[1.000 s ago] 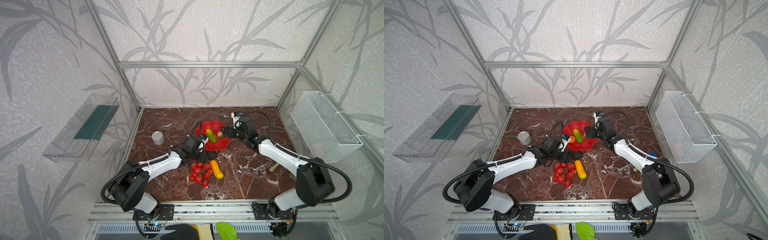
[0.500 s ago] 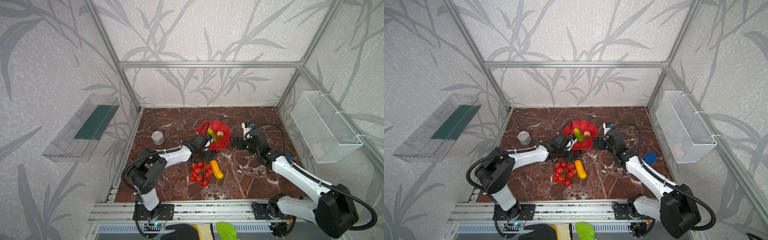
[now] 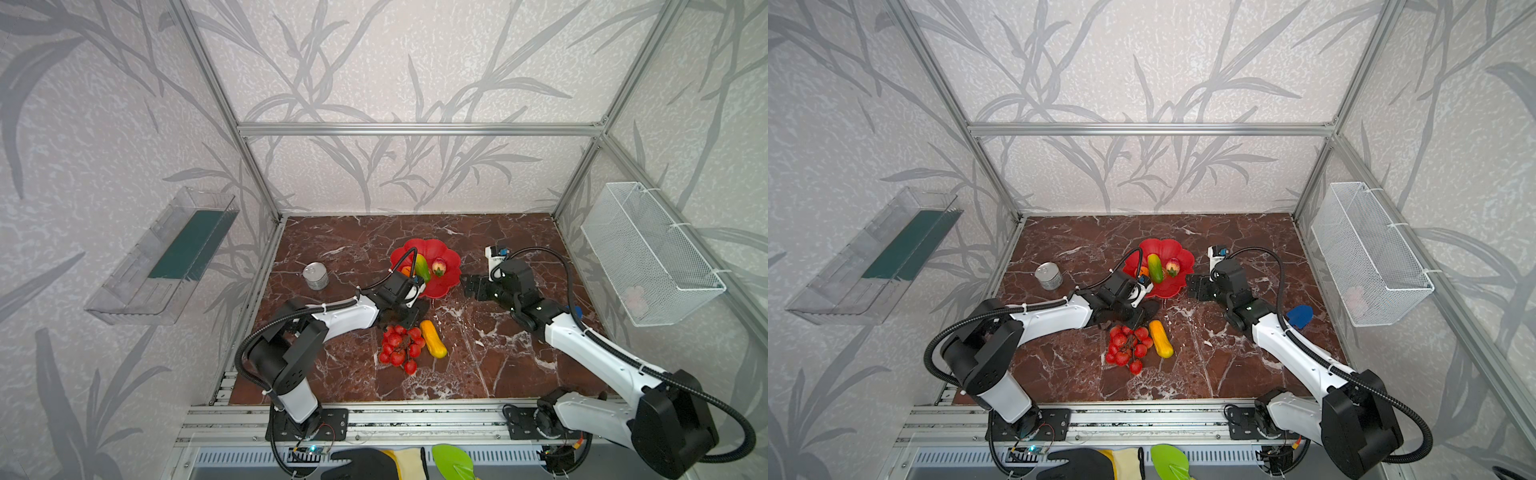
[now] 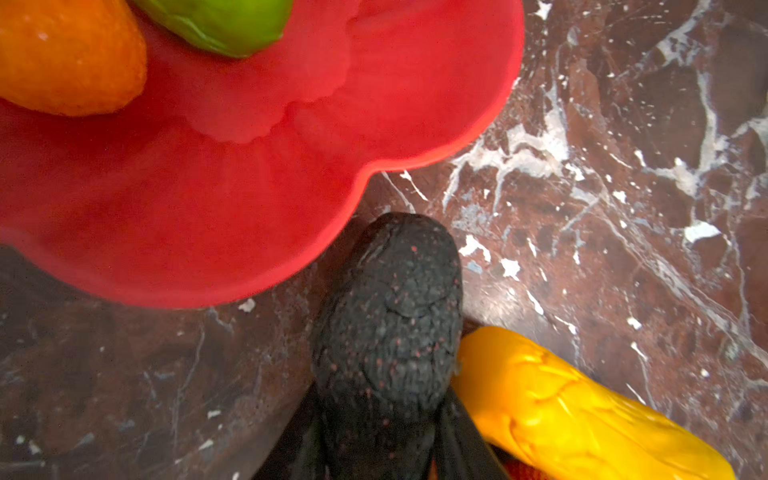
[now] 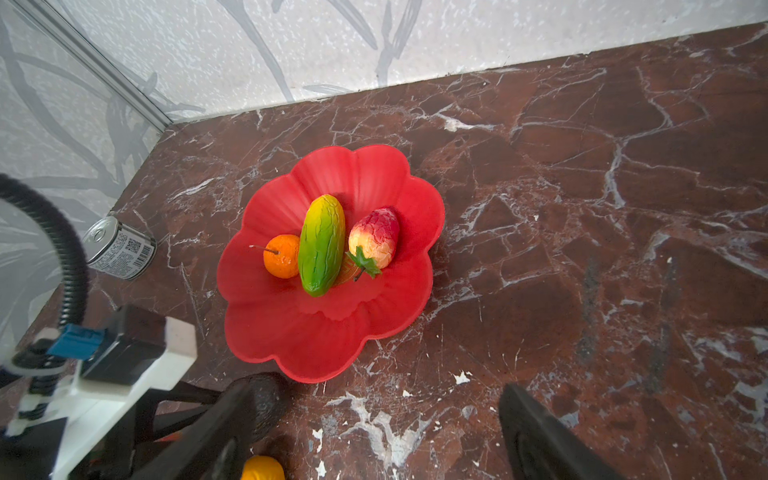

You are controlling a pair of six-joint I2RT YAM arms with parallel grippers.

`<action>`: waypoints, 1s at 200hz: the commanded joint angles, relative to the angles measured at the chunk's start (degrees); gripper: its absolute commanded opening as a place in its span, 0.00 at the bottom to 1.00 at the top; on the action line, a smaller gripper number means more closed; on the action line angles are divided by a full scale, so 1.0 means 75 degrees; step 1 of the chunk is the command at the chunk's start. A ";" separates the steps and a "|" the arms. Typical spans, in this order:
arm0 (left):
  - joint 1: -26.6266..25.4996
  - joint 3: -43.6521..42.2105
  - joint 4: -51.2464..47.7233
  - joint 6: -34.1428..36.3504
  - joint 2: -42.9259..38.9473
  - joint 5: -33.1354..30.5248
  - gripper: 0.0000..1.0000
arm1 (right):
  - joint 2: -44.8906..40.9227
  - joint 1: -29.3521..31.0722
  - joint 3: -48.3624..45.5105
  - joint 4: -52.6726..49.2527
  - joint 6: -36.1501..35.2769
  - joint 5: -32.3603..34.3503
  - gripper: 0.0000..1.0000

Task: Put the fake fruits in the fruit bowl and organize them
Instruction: 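Lower the dark avocado into the red bowl and open the left gripper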

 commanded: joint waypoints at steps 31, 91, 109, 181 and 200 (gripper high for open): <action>-0.0016 -0.0377 -0.0520 0.0389 -0.1351 0.0363 0.29 | 0.0152 -0.0038 0.0067 0.0104 0.0158 -0.0050 0.92; 0.0145 0.0139 0.0026 0.0619 -0.1845 -0.0023 0.27 | 0.0162 -0.0016 0.0023 -0.0425 0.0158 -0.0319 0.92; 0.0205 0.0889 -0.0003 0.0937 -0.1030 0.0227 0.26 | 0.0031 -0.0006 -0.0216 -0.0441 0.0308 -0.0455 0.91; 0.0516 0.3573 -0.0856 0.1145 0.2071 0.0285 0.24 | -0.0612 0.0269 -0.0969 -0.0882 0.0547 -0.0812 0.90; 0.0574 0.3803 -0.0934 0.1038 0.2492 -0.0048 0.24 | -0.0689 0.0312 -0.1162 -0.0858 0.0650 -0.0857 0.90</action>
